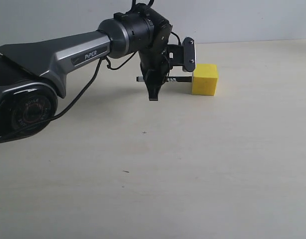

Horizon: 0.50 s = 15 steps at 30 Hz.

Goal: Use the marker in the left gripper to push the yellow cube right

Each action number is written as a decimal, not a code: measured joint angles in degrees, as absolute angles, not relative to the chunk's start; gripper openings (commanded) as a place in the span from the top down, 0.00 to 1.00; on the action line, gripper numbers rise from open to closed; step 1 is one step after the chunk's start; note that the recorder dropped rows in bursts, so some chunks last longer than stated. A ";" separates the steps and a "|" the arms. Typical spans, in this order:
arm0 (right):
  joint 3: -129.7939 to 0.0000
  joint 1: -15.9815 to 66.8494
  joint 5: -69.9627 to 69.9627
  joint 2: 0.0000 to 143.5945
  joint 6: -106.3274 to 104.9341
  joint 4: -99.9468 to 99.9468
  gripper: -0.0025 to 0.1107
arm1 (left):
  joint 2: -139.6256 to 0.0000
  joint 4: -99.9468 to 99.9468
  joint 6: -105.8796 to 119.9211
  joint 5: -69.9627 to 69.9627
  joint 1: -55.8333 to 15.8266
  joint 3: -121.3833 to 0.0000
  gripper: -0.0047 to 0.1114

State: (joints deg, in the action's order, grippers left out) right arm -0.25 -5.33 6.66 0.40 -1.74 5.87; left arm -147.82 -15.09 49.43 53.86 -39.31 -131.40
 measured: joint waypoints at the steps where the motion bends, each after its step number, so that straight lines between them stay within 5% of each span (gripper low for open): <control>1: -0.25 -5.33 6.66 0.40 -1.74 5.87 0.98 | -147.82 -15.09 49.33 53.86 -39.31 -131.40 0.96; 15: -0.25 -5.33 6.66 0.40 -1.74 5.87 0.98 | -147.82 -15.46 46.92 55.85 -40.42 -131.40 0.96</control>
